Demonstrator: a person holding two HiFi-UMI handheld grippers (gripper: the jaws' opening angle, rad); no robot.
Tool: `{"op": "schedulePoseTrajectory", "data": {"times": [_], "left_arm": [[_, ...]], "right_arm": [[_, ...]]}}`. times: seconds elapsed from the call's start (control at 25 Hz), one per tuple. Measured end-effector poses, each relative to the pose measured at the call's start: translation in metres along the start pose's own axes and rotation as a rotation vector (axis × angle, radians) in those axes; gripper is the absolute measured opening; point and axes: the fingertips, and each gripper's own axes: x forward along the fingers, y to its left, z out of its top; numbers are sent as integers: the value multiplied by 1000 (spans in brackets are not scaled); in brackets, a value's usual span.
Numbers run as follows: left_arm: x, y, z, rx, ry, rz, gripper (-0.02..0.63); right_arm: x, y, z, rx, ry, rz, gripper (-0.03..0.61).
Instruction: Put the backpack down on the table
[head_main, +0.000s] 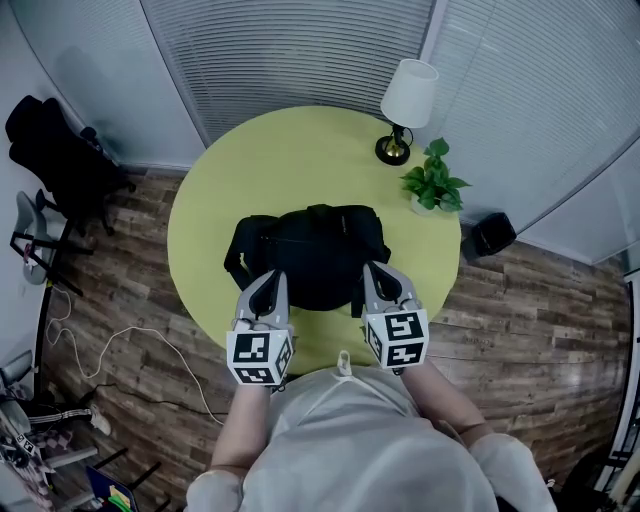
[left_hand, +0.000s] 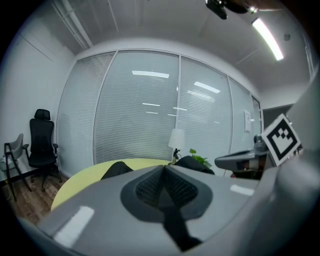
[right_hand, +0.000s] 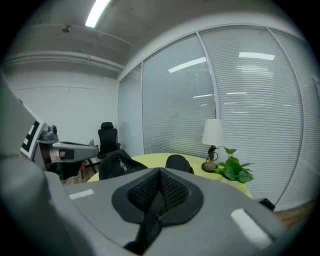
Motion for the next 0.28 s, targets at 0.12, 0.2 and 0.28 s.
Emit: {"op": "schedulePoseTrajectory", "data": {"times": [0.12,0.2,0.28], "left_arm": [[6,2,0,2,3,-1,6],[10,2,0,19,8,1,6],[13,3,-1,44,12,7,6]], "right_arm": [[3,-2,3,6,-6,-5,-2],[6,-4,3,9,-8,-11,-2],[9,-6,3,10,-8,-18,-2]]}}
